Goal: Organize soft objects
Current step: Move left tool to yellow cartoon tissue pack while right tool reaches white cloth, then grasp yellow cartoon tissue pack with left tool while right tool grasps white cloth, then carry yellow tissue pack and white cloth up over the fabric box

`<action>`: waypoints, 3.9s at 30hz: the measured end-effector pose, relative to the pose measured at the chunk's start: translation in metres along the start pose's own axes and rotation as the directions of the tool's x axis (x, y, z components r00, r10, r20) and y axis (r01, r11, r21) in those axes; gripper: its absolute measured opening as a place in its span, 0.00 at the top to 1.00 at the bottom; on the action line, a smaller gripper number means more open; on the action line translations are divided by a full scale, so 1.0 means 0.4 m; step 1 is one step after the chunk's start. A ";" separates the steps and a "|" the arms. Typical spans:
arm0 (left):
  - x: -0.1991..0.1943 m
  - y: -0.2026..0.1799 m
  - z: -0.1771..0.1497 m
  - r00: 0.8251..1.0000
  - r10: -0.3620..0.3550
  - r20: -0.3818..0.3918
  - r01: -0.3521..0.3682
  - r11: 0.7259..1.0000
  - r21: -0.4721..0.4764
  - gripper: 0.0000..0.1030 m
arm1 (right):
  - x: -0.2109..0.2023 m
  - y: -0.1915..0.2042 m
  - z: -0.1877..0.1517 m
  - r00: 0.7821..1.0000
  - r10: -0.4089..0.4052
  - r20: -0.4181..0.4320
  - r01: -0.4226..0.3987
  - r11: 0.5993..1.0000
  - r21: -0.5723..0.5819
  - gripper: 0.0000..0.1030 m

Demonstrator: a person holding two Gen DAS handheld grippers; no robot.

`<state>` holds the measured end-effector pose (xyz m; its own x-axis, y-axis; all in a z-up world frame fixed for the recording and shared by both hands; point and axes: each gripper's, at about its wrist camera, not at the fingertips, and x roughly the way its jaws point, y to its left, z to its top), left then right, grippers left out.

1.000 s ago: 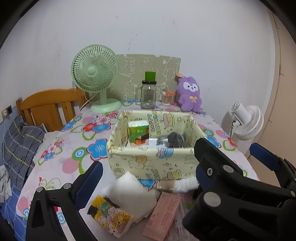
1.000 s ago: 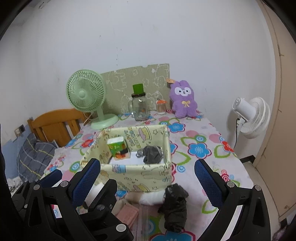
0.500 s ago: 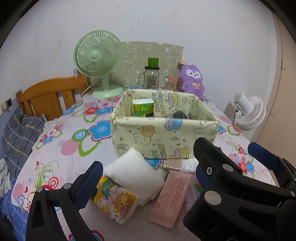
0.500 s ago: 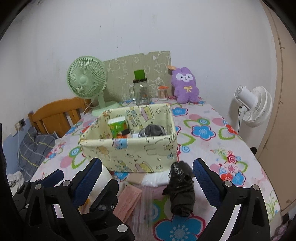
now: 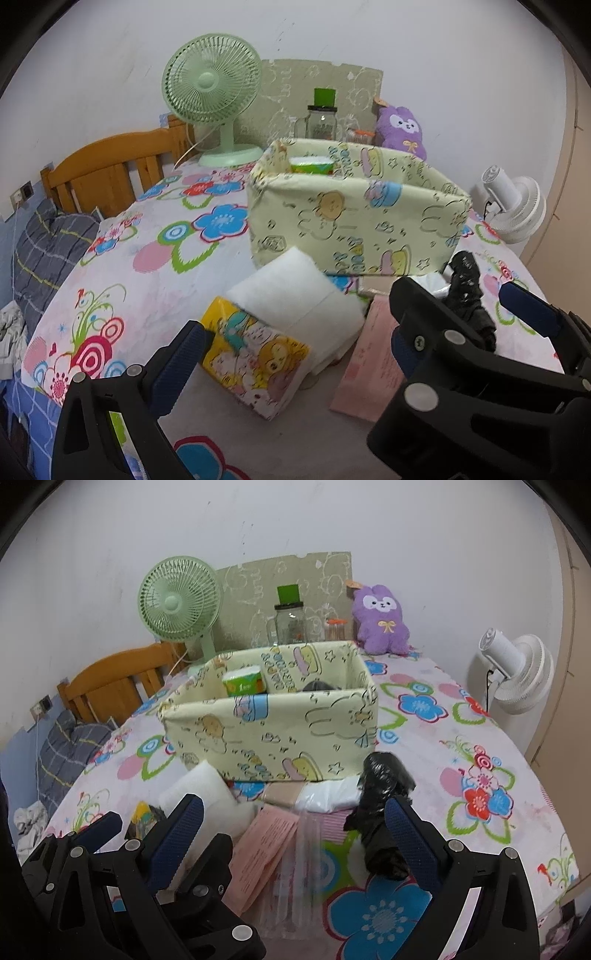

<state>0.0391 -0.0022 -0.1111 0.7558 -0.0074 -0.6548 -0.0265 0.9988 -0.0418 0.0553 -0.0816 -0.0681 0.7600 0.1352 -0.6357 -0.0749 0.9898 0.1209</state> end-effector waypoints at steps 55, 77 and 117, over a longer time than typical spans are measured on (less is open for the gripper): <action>0.120 0.180 0.005 0.985 0.109 -0.136 -0.104 0.994 0.044 0.17 | 0.181 0.187 0.000 0.984 0.075 -0.159 -0.101 0.982 -0.159 0.04; 0.103 0.148 0.025 0.989 0.106 -0.098 -0.101 0.993 0.055 0.17 | 0.202 0.179 0.014 0.969 0.156 -0.193 -0.183 0.974 -0.132 0.65; -0.113 -0.032 0.158 0.994 0.029 0.105 -0.041 0.992 0.116 0.17 | -0.085 0.018 0.156 0.996 0.078 0.045 -0.077 0.997 -0.029 0.67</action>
<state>0.0466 -0.0115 -0.0335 0.8194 0.0268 -0.5726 0.0186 0.9971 0.0734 0.0690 -0.0820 0.0019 0.7798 0.2102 -0.5896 -0.1521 0.9773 0.1472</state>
